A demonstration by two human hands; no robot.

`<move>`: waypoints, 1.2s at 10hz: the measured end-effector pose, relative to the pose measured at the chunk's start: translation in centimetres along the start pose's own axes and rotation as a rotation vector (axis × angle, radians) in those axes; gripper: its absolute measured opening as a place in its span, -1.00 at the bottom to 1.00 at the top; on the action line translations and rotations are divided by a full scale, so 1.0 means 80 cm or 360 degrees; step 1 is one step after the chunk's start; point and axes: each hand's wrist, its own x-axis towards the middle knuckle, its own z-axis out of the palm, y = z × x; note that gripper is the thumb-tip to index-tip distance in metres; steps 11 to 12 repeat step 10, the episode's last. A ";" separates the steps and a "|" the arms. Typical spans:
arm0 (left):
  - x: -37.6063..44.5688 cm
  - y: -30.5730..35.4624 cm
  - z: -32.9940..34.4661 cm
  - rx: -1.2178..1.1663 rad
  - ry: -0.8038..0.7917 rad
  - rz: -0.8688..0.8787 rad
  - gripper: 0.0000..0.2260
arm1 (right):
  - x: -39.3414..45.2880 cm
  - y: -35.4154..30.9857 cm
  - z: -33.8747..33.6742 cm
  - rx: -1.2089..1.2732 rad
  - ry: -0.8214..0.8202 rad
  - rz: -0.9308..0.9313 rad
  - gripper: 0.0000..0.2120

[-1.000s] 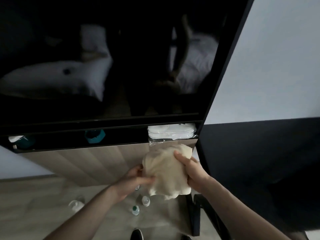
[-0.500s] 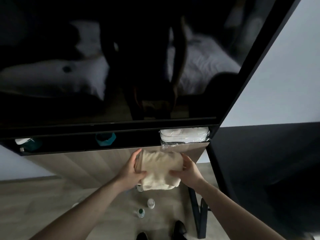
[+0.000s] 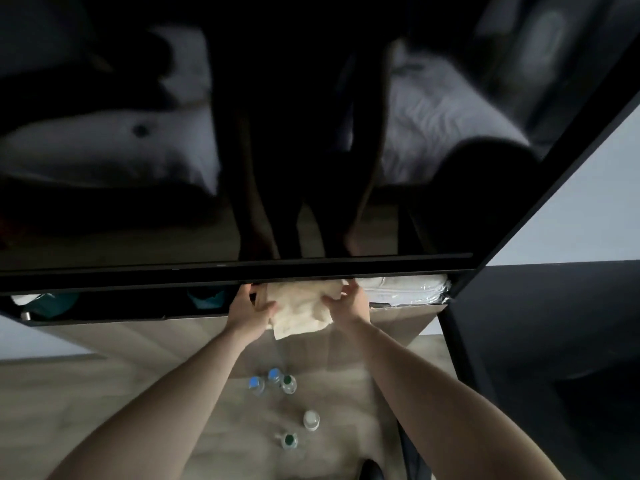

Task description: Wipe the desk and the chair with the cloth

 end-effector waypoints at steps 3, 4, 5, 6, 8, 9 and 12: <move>0.005 -0.057 0.040 0.1275 -0.0502 0.0347 -0.25 | 0.018 0.033 0.053 -0.0868 -0.0466 -0.0341 -0.19; 0.003 -0.047 0.047 0.1486 -0.0318 0.0460 -0.22 | 0.010 0.035 0.057 -0.1064 -0.0365 -0.0456 -0.15; 0.003 -0.037 0.048 0.1579 -0.0330 0.0503 -0.20 | 0.009 0.046 0.062 -0.1231 -0.0417 -0.0600 -0.18; 0.005 -0.035 0.048 0.1676 -0.0578 0.0325 -0.08 | 0.009 0.058 0.068 -0.1335 -0.0570 -0.0600 -0.16; -0.031 -0.002 0.036 0.1473 -0.0566 0.0358 -0.19 | -0.033 0.044 0.040 -0.1034 -0.0532 -0.0442 -0.14; -0.095 0.001 0.012 0.1273 -0.0505 0.0493 -0.28 | -0.092 0.044 -0.004 -0.0929 -0.0436 -0.0461 -0.16; -0.157 0.000 -0.008 0.1265 -0.0589 0.0630 -0.33 | -0.158 0.051 -0.045 -0.0853 -0.0398 -0.0428 -0.13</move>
